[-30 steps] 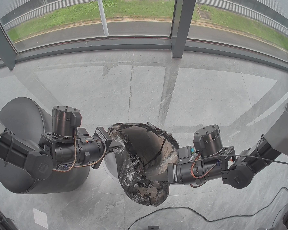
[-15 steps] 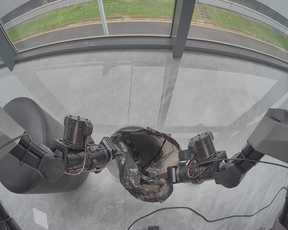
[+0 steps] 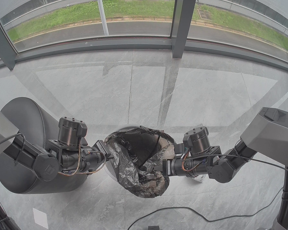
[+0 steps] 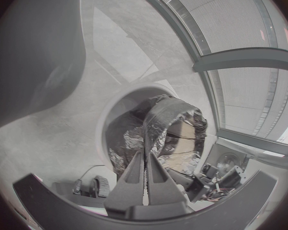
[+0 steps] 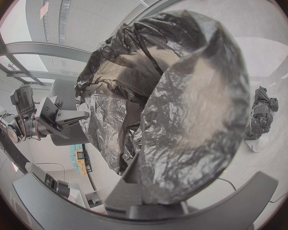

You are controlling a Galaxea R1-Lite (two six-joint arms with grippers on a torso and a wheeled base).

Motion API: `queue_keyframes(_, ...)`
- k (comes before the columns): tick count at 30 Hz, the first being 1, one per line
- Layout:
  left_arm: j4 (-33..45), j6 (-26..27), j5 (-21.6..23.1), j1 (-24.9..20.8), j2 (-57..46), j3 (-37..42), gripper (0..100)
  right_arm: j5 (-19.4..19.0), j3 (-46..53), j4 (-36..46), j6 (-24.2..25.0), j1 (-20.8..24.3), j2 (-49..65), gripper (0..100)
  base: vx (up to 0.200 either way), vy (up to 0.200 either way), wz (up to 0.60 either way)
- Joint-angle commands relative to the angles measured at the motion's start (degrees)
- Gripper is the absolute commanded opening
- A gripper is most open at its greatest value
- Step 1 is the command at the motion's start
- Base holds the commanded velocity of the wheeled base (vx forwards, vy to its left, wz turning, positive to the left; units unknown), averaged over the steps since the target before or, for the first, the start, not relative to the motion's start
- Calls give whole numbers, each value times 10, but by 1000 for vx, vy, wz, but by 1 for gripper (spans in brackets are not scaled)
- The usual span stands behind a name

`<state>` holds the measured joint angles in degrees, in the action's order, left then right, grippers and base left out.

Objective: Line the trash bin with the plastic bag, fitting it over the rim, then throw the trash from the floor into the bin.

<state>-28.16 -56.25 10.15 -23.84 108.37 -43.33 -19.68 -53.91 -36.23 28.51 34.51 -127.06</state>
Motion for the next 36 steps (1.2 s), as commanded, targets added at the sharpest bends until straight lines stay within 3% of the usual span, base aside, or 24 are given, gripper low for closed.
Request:
queue_keyframes(1, 14, 25, -27, 5, -5, 2, 0, 0, -11, 0, 0, -6, -1, 0, 0, 0, 0)
queue_keyframes(10, 14, 88, -47, 14, 28, -6, 0, 0, -15, -1, -2, -41, -3, 0, 0, 0, 0)
queue_keyframes(25, 15, 92, -57, 8, 76, -40, 0, 0, -25, -2, -50, -50, -24, 0, 0, 0, 0)
queue_keyframes(36, 16, 95, -81, 8, 80, -40, 0, 0, -25, -2, -54, -68, -31, 0, 0, 0, 0)
